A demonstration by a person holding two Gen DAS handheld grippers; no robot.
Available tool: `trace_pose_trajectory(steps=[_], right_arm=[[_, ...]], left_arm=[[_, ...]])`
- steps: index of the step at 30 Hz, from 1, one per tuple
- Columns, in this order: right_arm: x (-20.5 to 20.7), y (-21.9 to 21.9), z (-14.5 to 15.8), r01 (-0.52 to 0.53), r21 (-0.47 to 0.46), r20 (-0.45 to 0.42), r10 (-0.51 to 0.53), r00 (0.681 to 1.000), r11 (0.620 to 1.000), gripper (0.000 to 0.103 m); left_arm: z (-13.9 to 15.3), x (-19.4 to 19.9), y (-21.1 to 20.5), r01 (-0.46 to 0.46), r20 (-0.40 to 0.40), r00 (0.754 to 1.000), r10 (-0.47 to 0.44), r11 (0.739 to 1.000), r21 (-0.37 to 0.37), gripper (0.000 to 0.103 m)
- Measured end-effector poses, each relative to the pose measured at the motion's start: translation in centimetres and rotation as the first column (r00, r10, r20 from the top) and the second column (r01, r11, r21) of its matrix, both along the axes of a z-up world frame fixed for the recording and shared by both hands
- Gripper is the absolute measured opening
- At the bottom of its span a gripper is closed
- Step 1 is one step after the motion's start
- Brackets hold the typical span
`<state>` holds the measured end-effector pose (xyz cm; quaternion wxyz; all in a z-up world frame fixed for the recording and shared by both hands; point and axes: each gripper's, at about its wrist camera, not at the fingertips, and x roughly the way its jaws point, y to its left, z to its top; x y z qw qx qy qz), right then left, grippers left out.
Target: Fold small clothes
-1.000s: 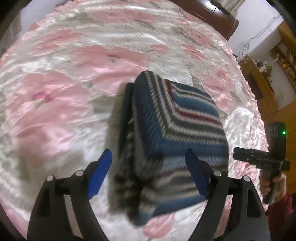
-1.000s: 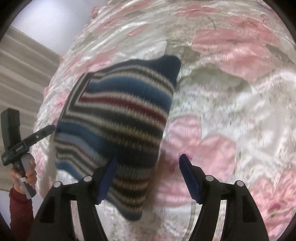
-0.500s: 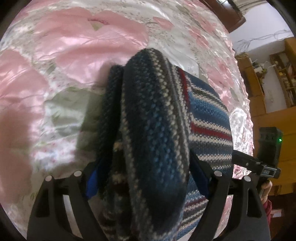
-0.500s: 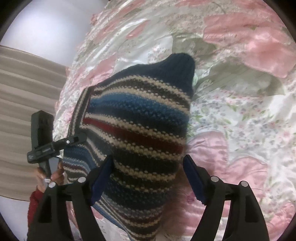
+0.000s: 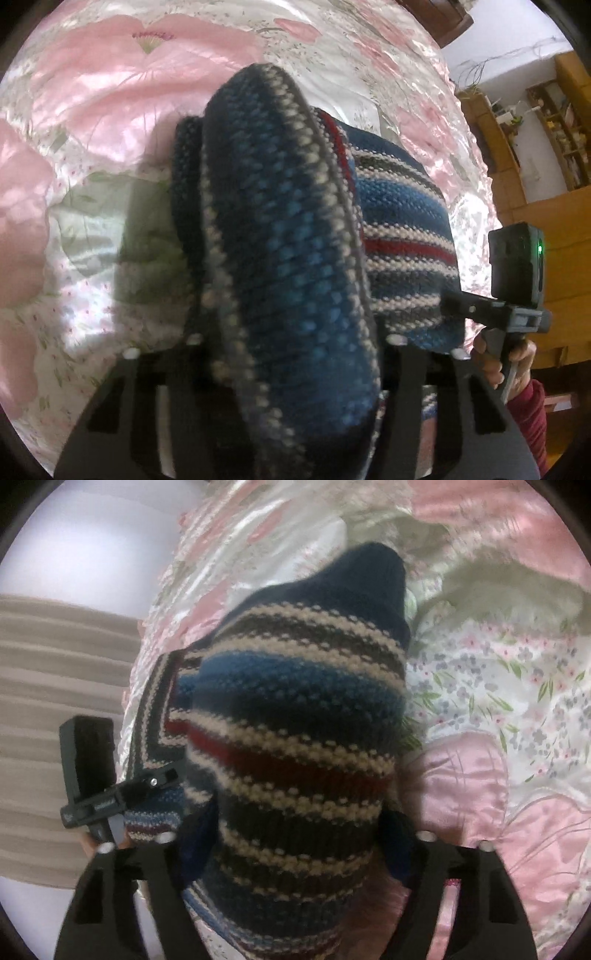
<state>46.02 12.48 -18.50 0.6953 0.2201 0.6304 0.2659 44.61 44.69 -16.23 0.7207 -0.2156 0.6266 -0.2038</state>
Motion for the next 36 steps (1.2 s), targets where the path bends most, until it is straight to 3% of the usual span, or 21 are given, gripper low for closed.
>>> trace_pose_trajectory(steps=[2, 5, 12, 17, 20, 25, 30, 36], right_arm=[[-0.4, 0.0, 0.8, -0.013, -0.006, 0.034, 0.013, 0.999, 1.000, 0.058], [-1.2, -0.3, 2.4, -0.025, -0.002, 0.076, 0.025, 0.997, 1.000, 0.053], [-4.1, -4.3, 6.2, -0.060, -0.007, 0.113, 0.060, 0.992, 0.998, 0.052], [-7.2, -10.1, 8.9, -0.056, -0.034, 0.126, 0.060, 0.990, 0.998, 0.052], [-8.6, -13.6, 9.6, -0.041, -0.068, 0.127, 0.050, 0.991, 0.997, 0.053], [-9.2, -18.7, 7.3, 0.023, -0.099, 0.084, -0.014, 0.996, 0.995, 0.054], [-9.7, -21.3, 2.9, 0.066, -0.074, 0.057, -0.062, 0.996, 0.995, 0.057], [-10.0, -22.2, 0.3, 0.096, -0.011, 0.058, -0.095, 0.994, 0.995, 0.065]], left_arm=[[0.4, -0.4, -0.1, -0.002, 0.014, 1.000, 0.002, 1.000, -0.001, 0.039], [1.2, -1.1, -0.6, -0.007, 0.028, 1.000, 0.008, 1.000, -0.019, 0.035], [3.9, -4.4, -5.5, 0.036, 0.030, 0.999, -0.034, 0.996, -0.083, 0.032], [6.1, -7.5, -11.5, 0.064, 0.029, 0.998, -0.060, 0.985, -0.162, 0.032], [6.9, -8.7, -15.5, 0.092, 0.059, 0.995, -0.084, 0.984, -0.152, 0.032], [6.2, -10.5, -21.2, 0.132, 0.104, 0.987, -0.123, 0.988, -0.082, 0.032], [2.8, -10.9, -22.1, 0.108, 0.090, 0.990, -0.104, 0.993, -0.039, 0.033], [0.0, -11.4, -21.3, 0.058, 0.089, 0.995, -0.054, 0.997, -0.047, 0.038]])
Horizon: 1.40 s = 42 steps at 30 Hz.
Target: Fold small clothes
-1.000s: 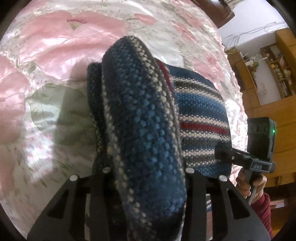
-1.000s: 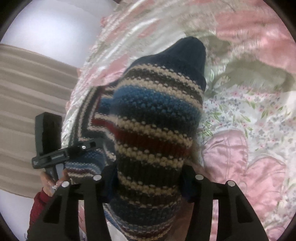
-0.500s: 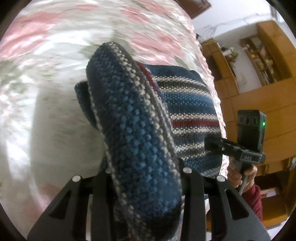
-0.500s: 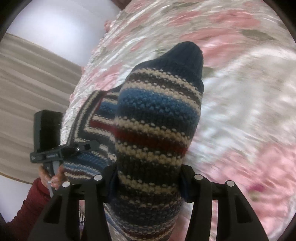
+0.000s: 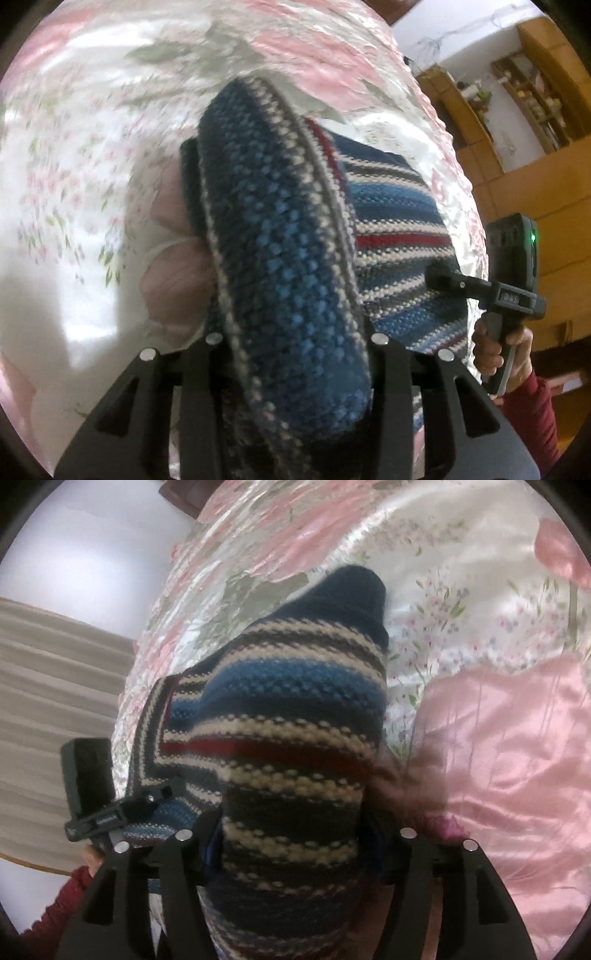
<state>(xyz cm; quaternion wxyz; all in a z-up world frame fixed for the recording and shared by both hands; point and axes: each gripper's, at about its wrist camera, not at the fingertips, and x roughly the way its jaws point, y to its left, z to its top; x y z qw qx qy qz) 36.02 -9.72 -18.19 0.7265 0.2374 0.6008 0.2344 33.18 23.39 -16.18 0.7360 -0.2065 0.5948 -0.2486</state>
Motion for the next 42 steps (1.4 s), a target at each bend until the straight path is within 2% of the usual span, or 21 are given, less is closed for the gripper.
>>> trace_pose_trajectory(steps=[4, 8, 11, 13, 18, 19, 21, 22, 23, 24, 25, 26, 27, 30, 34, 42], right_arm=[[-0.4, -0.1, 0.2, 0.023, 0.001, -0.017, -0.023, 1.000, 1.000, 0.073], [-2.4, -0.5, 2.5, 0.033, -0.037, -0.011, -0.033, 0.999, 0.999, 0.082], [-4.9, -1.3, 3.8, 0.036, -0.035, -0.019, -0.036, 0.999, 0.999, 0.083], [-6.9, -1.7, 4.3, 0.032, -0.029, -0.030, -0.032, 0.999, 0.999, 0.083], [-10.9, -1.4, 3.3, 0.024, -0.050, -0.077, -0.028, 0.997, 0.998, 0.083], [-11.5, -1.4, 3.0, 0.023, -0.045, -0.082, -0.026, 0.996, 0.999, 0.082], [-12.4, -1.6, 2.1, 0.038, -0.036, -0.100, -0.041, 0.994, 0.999, 0.068], [-12.6, -1.7, 1.6, 0.047, -0.017, -0.114, -0.049, 0.992, 0.999, 0.052], [-12.8, -1.8, 1.1, 0.061, 0.022, -0.140, -0.057, 0.989, 0.998, 0.040], [-12.9, -1.8, 0.9, 0.071, 0.030, -0.145, -0.066, 0.987, 0.997, 0.038], [-13.0, -1.8, 1.1, 0.070, 0.034, -0.138, -0.065, 0.988, 0.997, 0.030], [-13.2, -1.9, 1.6, 0.067, 0.063, -0.131, -0.059, 0.990, 0.996, 0.027], [-13.5, -2.2, 2.3, 0.079, 0.110, -0.126, -0.065, 0.990, 0.991, 0.026], [-13.9, -2.5, 4.0, 0.082, 0.141, -0.084, -0.071, 0.994, 0.987, 0.025], [-14.2, -1.9, 2.5, 0.062, 0.060, -0.105, -0.055, 0.993, 0.996, 0.024], [-14.8, -1.5, 0.3, 0.059, -0.010, -0.086, -0.059, 0.995, 0.998, 0.026]], left_arm=[[0.5, -0.9, 0.4, -0.028, 0.012, 1.000, 0.028, 1.000, 0.006, 0.043], [2.7, -3.0, 0.8, -0.049, 0.024, 0.999, 0.048, 0.997, 0.053, 0.049], [4.6, -5.5, 1.4, -0.053, 0.069, 0.997, 0.046, 0.994, 0.098, 0.054], [5.2, -7.2, 2.1, -0.064, 0.079, 0.995, 0.056, 0.993, 0.096, 0.058], [4.7, -10.7, 2.2, -0.065, 0.073, 0.996, 0.056, 0.990, 0.122, 0.062], [4.3, -11.1, 2.0, -0.061, 0.070, 0.996, 0.052, 0.989, 0.133, 0.063], [3.4, -11.6, 1.8, -0.060, 0.058, 0.997, 0.051, 0.984, 0.165, 0.063], [3.0, -11.6, 1.8, -0.063, 0.051, 0.997, 0.055, 0.984, 0.165, 0.062], [2.7, -11.7, 1.7, -0.068, 0.049, 0.997, 0.061, 0.982, 0.173, 0.060], [2.5, -11.6, 1.7, -0.067, 0.049, 0.997, 0.059, 0.981, 0.181, 0.056], [2.8, -11.6, 1.6, -0.056, 0.049, 0.998, 0.048, 0.982, 0.182, 0.053], [3.2, -11.6, 1.4, -0.049, 0.046, 0.998, 0.042, 0.982, 0.182, 0.046], [3.6, -11.6, 1.3, -0.035, 0.042, 0.999, 0.028, 0.984, 0.176, 0.041], [4.6, -11.8, 1.1, -0.021, 0.061, 0.998, 0.010, 0.985, 0.171, 0.043], [3.1, -12.2, 1.3, -0.033, 0.074, 0.997, 0.018, 0.978, 0.205, 0.048], [2.1, -13.1, 0.9, -0.043, 0.127, 0.992, 0.013, 0.972, 0.233, 0.050]])
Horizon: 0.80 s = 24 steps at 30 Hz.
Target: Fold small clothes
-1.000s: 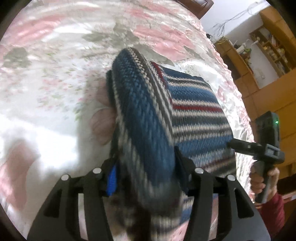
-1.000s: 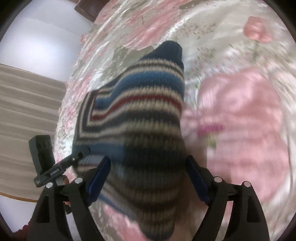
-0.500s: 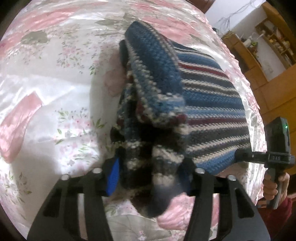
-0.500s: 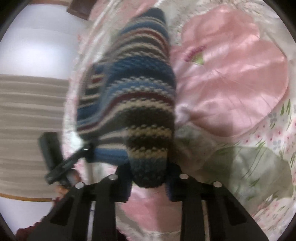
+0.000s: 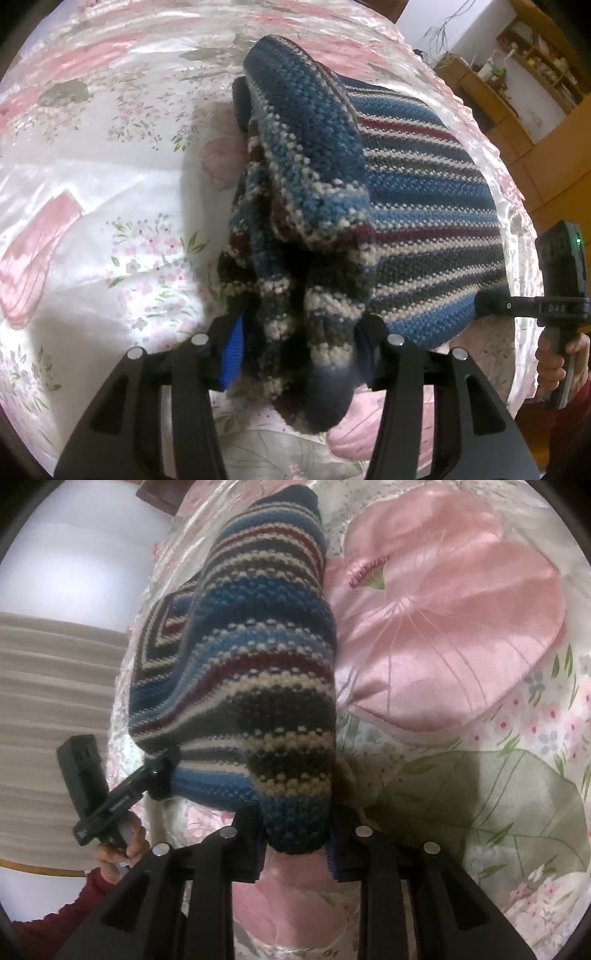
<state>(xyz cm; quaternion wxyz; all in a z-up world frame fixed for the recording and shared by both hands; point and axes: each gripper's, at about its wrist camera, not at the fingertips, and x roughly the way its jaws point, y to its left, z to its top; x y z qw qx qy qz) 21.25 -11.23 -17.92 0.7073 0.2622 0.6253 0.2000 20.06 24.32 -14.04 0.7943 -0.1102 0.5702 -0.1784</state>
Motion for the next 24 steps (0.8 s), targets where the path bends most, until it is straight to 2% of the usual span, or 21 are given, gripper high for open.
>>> trace_pose_trajectory(steps=[4, 6, 7, 10, 11, 13, 17, 19, 24], right_arm=[[0.5, 0.0, -0.1, 0.009, -0.011, 0.017, -0.008, 1.000, 1.000, 0.029], [0.1, 0.1, 0.8, 0.026, -0.023, 0.036, -0.025, 0.999, 0.999, 0.039], [-0.3, 0.4, 1.3, 0.036, -0.049, 0.050, -0.034, 0.998, 0.998, 0.051], [-1.6, 1.5, 3.5, 0.029, -0.166, 0.117, -0.009, 0.993, 0.986, 0.068], [-2.4, 1.9, 4.3, 0.027, -0.221, 0.130, 0.002, 0.991, 0.975, 0.072], [-3.6, 2.3, 5.4, 0.033, -0.278, 0.151, 0.009, 0.988, 0.960, 0.074], [-6.2, 2.8, 7.4, 0.061, -0.409, 0.192, 0.021, 0.981, 0.910, 0.085], [-7.3, 3.2, 8.5, 0.074, -0.434, 0.209, 0.020, 0.978, 0.898, 0.089], [-9.3, 4.1, 10.7, 0.102, -0.458, 0.249, 0.018, 0.968, 0.883, 0.097]], left_arm=[[0.2, -0.1, 0.4, -0.023, -0.003, 1.000, 0.023, 1.000, -0.017, 0.050], [0.9, -0.9, 0.4, -0.059, -0.016, 0.998, 0.059, 0.998, -0.008, 0.055], [1.5, -1.4, 0.6, -0.077, -0.021, 0.997, 0.077, 0.997, 0.000, 0.057], [2.9, -3.0, 1.0, -0.105, -0.011, 0.994, 0.105, 0.994, 0.024, 0.063], [3.5, -3.8, 1.2, -0.120, -0.008, 0.993, 0.121, 0.992, 0.041, 0.068], [4.3, -4.9, 1.5, -0.141, -0.005, 0.990, 0.141, 0.988, 0.061, 0.070], [5.9, -7.4, 2.4, -0.183, -0.006, 0.983, 0.184, 0.978, 0.100, 0.073], [6.6, -8.4, 2.6, -0.193, -0.005, 0.981, 0.194, 0.977, 0.097, 0.073], [8.9, -10.5, 2.2, -0.198, 0.030, 0.980, 0.196, 0.967, 0.160, 0.075]])
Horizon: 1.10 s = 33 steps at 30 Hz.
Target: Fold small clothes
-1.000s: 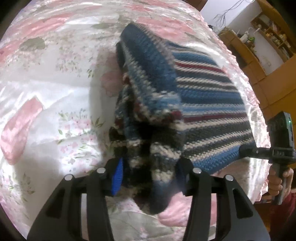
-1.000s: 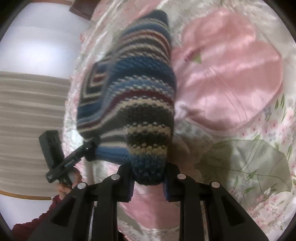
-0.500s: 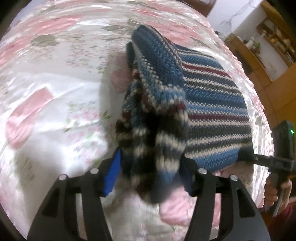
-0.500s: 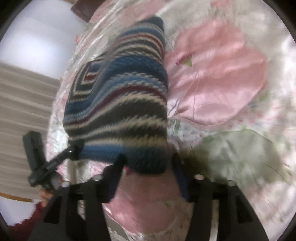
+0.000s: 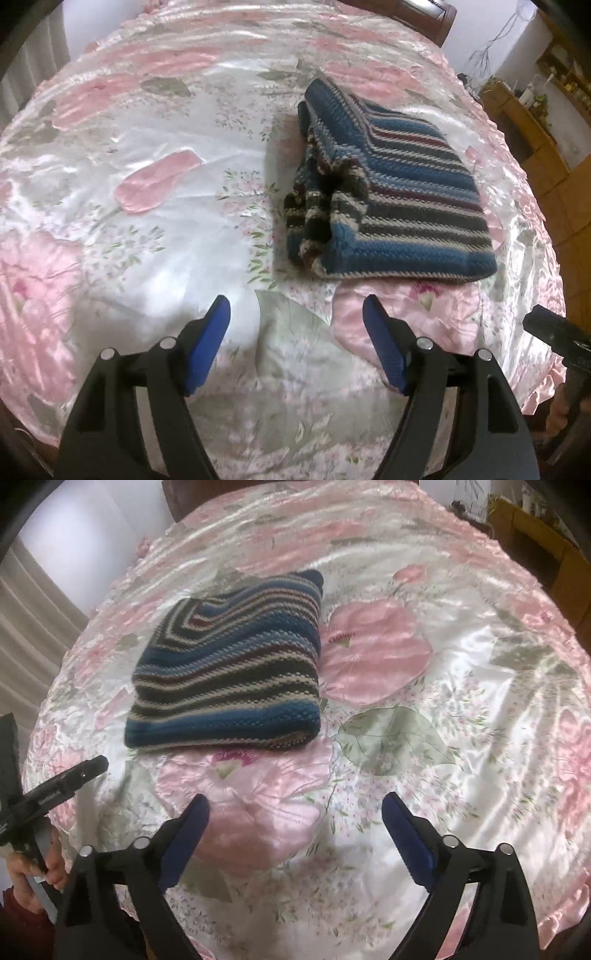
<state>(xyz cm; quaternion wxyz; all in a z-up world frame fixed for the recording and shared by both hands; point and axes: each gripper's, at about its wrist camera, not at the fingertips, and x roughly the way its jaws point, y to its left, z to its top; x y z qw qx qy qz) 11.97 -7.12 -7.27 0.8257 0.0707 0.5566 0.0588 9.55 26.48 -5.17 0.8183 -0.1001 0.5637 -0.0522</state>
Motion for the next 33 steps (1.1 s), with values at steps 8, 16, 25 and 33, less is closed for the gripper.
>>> trace_pose_trajectory(steps=[8, 16, 25, 33], right_arm=[[-2.8, 0.1, 2.9, 0.023, -0.065, 0.038, -0.021, 0.999, 0.998, 0.099], [-4.7, 1.4, 5.3, 0.021, -0.103, 0.065, -0.014, 0.998, 0.994, 0.099], [-6.5, 3.1, 7.2, 0.010, -0.114, 0.092, 0.001, 0.996, 0.993, 0.099], [-7.4, 4.0, 8.1, 0.018, -0.128, 0.102, -0.005, 0.995, 0.992, 0.099]], left_arm=[[3.8, -2.5, -0.5, 0.024, 0.056, 0.998, -0.027, 0.998, 0.062, 0.080], [6.4, -4.2, -0.7, 0.020, 0.086, 0.996, -0.029, 0.995, 0.101, 0.082], [9.5, -6.4, -0.7, 0.005, 0.148, 0.989, -0.027, 0.989, 0.149, 0.086], [10.7, -7.6, -0.8, 0.003, 0.172, 0.985, -0.033, 0.985, 0.170, 0.086]])
